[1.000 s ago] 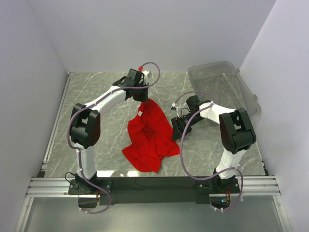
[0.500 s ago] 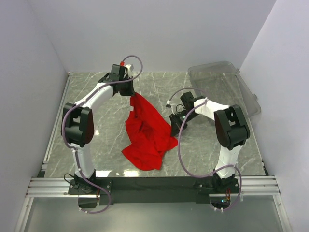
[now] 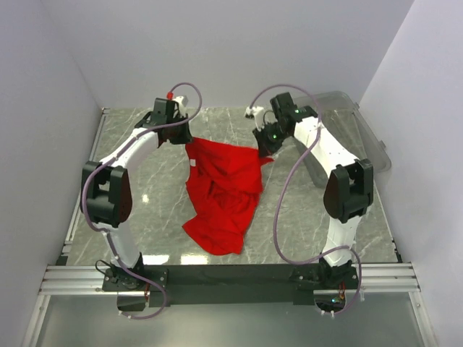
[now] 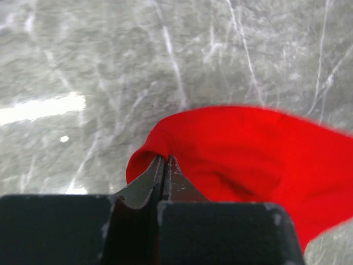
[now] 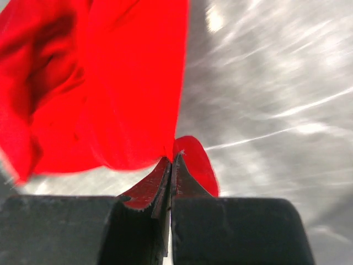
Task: Fold and stack the t-shirts
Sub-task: Flatten the tshirt out
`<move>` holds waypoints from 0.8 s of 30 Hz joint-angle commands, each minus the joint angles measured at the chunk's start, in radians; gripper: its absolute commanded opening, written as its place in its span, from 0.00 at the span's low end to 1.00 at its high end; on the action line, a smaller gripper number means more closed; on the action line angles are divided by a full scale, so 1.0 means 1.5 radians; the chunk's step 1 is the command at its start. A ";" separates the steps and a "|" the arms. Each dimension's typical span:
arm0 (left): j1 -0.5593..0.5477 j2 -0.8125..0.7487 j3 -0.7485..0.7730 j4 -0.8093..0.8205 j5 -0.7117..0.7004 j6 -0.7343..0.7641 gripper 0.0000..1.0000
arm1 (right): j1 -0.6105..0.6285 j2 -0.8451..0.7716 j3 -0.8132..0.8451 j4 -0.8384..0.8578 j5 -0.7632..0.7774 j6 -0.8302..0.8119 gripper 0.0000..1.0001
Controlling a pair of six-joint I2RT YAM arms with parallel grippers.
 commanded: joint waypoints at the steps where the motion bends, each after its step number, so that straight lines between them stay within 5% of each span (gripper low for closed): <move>1: 0.018 -0.065 -0.027 0.040 -0.011 -0.011 0.01 | -0.002 0.057 0.102 -0.036 0.100 -0.035 0.00; 9: 0.068 -0.164 -0.127 0.081 -0.083 -0.052 0.01 | 0.025 0.235 0.441 0.062 0.288 0.030 0.00; 16: 0.103 -0.244 -0.208 0.078 -0.209 -0.098 0.00 | 0.097 0.280 0.434 0.346 0.463 -0.009 0.00; 24: 0.154 -0.231 -0.209 0.009 -0.341 -0.153 0.00 | 0.182 0.388 0.540 0.545 0.519 -0.005 0.00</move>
